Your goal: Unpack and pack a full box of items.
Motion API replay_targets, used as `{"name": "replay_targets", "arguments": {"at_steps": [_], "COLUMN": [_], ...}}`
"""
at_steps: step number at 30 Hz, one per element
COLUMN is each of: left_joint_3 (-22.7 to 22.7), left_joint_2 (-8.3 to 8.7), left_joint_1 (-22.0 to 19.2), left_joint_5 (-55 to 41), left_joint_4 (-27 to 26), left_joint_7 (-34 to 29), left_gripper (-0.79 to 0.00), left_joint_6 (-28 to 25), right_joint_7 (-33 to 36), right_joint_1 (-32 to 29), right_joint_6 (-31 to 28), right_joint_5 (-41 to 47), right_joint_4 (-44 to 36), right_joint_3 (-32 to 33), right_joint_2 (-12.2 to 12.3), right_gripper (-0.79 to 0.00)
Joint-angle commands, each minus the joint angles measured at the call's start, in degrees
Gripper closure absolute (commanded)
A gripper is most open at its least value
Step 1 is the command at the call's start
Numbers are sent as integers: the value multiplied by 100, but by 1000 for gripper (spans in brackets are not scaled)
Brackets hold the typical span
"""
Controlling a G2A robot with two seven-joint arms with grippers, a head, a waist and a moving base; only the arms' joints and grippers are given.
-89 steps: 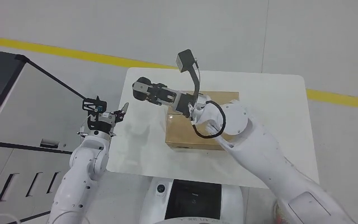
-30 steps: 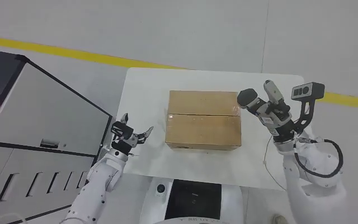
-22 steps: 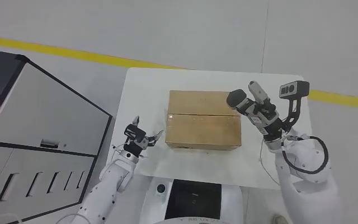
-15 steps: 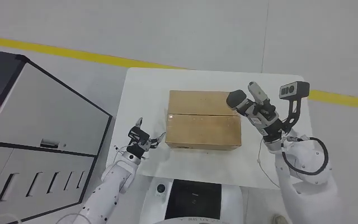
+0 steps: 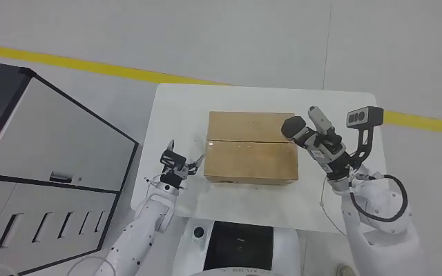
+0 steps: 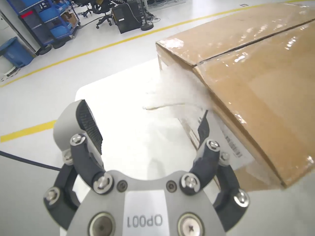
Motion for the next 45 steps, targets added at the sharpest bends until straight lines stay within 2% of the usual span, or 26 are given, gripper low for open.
{"name": "replay_targets", "arguments": {"at_steps": [1,13,20,25,33,36,39,45], "left_joint_3": [30,-26,-27,-13,8,19,-31,-102], "left_joint_2": [-24,-72,-63,-72,-47,-16,17,-27], "left_joint_1": [-55,-111,-45,-21,88,155,242,235], "left_joint_5": [-64,-153,278,365,567,721,888,287], "left_joint_4": [47,238,490,602,582,513,449,272], "left_joint_7": [-16,6,514,614,724,764,828,474], "left_gripper": [-785,-785,-785,-785,-785,-785,-785,-785], "left_joint_6": [118,330,372,396,-1,-357,-494,-339], "right_joint_7": [-9,-30,-25,-14,-5,13,22,14], "right_joint_1": [5,145,232,244,195,197,204,203], "right_joint_6": [-2,33,17,29,39,46,50,61], "right_joint_5": [-6,25,65,76,92,84,80,84], "right_joint_4": [1,115,231,246,232,232,233,239], "right_joint_3": [-26,-156,-245,-260,-256,-268,-274,-288], "right_joint_2": [1,5,5,10,21,25,29,36], "right_gripper": [-785,-785,-785,-785,-785,-785,-785,-785]}}
